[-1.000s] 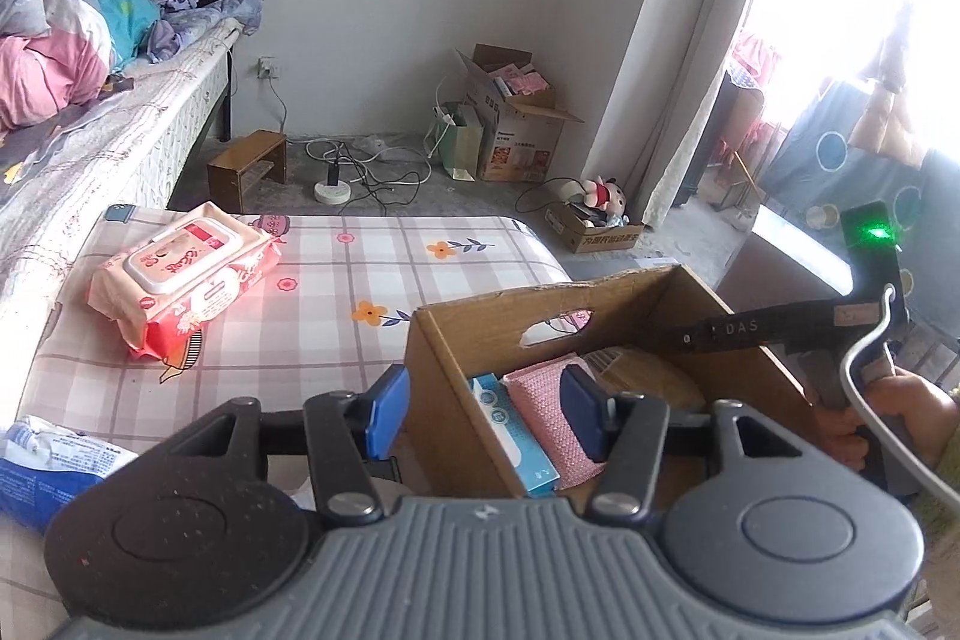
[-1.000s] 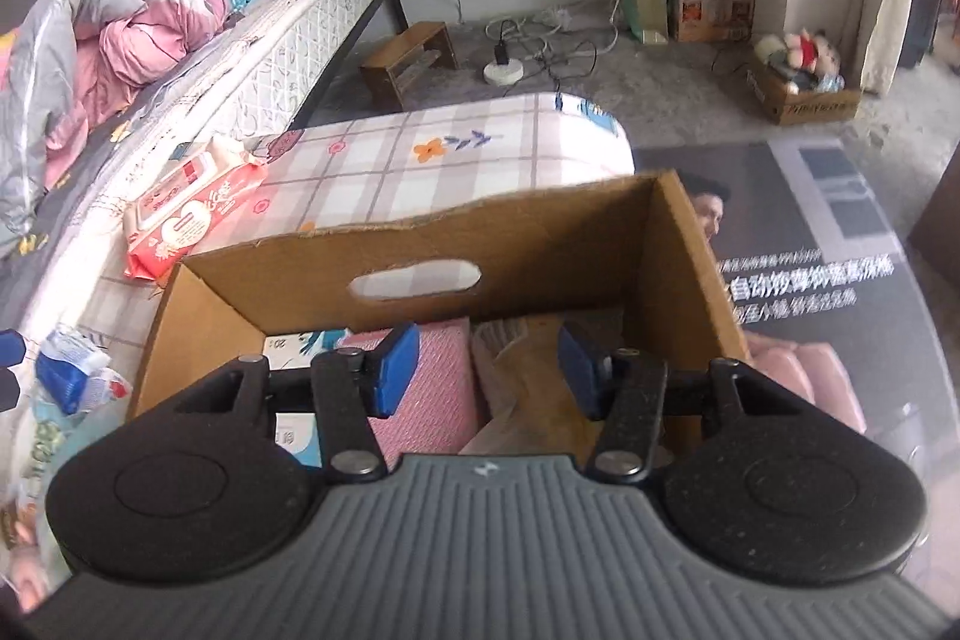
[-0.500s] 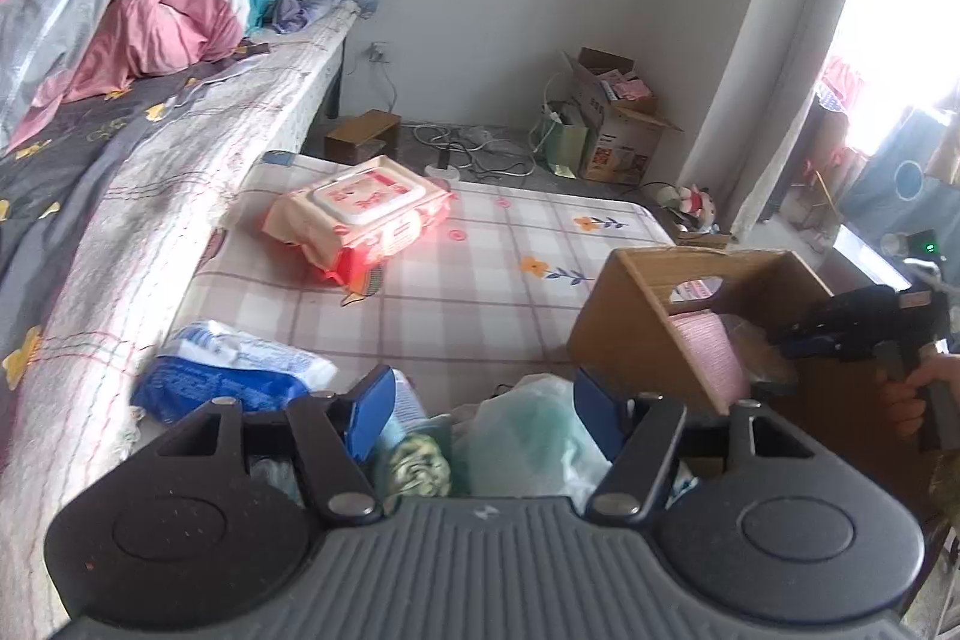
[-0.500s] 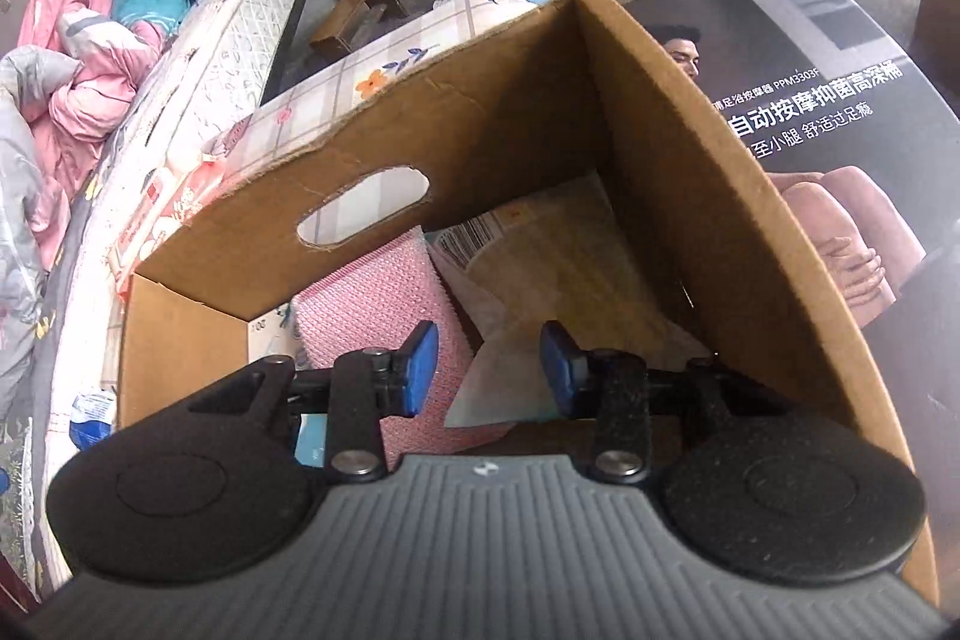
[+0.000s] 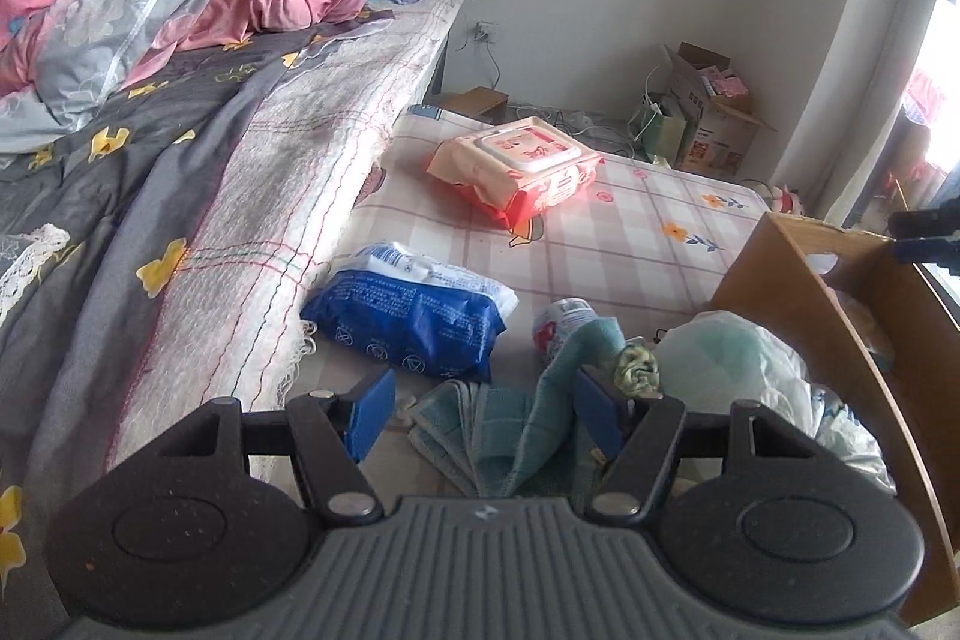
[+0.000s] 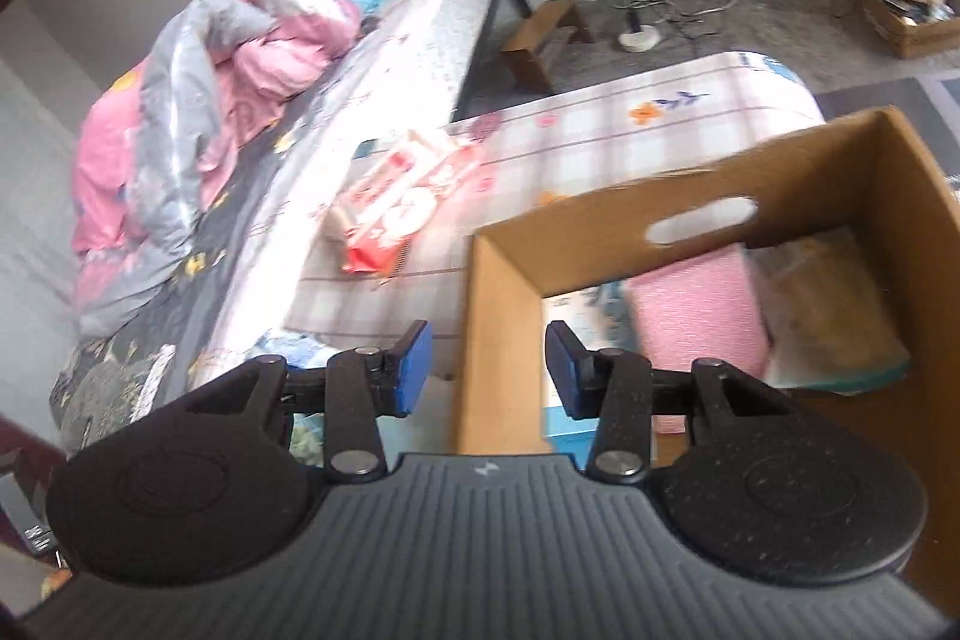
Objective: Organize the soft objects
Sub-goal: 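Lift the right gripper out of the cardboard box, then lower the right gripper onto the blue-white wet-wipe pack and grasp it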
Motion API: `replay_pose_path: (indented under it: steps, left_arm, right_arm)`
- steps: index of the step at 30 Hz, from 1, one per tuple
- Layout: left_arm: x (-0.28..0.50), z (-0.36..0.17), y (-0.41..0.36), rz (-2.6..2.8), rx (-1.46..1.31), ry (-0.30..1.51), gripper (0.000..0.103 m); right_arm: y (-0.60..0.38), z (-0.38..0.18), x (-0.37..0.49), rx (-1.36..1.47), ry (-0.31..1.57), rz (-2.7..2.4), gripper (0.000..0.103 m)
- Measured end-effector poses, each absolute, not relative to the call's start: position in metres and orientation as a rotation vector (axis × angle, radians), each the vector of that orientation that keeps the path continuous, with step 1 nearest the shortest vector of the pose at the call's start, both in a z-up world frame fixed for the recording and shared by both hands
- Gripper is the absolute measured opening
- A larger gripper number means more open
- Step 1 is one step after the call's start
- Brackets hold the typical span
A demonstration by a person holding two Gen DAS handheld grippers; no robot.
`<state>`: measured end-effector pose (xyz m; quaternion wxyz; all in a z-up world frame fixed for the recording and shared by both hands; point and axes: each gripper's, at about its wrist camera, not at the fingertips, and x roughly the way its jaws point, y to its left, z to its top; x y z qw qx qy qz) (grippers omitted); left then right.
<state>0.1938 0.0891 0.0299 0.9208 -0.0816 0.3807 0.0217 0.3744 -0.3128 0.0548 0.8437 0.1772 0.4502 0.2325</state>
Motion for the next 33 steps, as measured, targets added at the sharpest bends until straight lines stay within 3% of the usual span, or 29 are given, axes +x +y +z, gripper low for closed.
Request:
replay_pose_path:
  steps: [10, 20, 27, 29, 33]
  left_arm:
    - [0.231, 0.003, 0.104, 0.079, -0.264, 0.801, 0.064]
    - [0.280, -0.031, 0.123, 0.110, -0.336, 0.916, 0.061]
    - [0.301, -0.058, 0.137, 0.080, -0.456, 0.996, 0.063]
    - [0.307, -0.066, 0.140, 0.079, -0.503, 1.003, 0.064]
    - [0.311, -0.070, 0.144, 0.091, -0.561, 0.969, 0.065]
  right_arm:
    - [-0.127, 0.071, 0.400, 0.203, 1.065, 0.818, 0.052]
    - [-0.002, -0.022, 0.480, 0.171, 1.342, 0.832, 0.054]
    - [0.014, -0.036, 0.486, 0.170, 1.330, 0.893, 0.054]
    - [0.018, -0.040, 0.488, 0.141, 1.312, 0.884, 0.052]
    - [0.024, -0.060, 0.496, 0.168, 1.356, 0.869, 0.030]
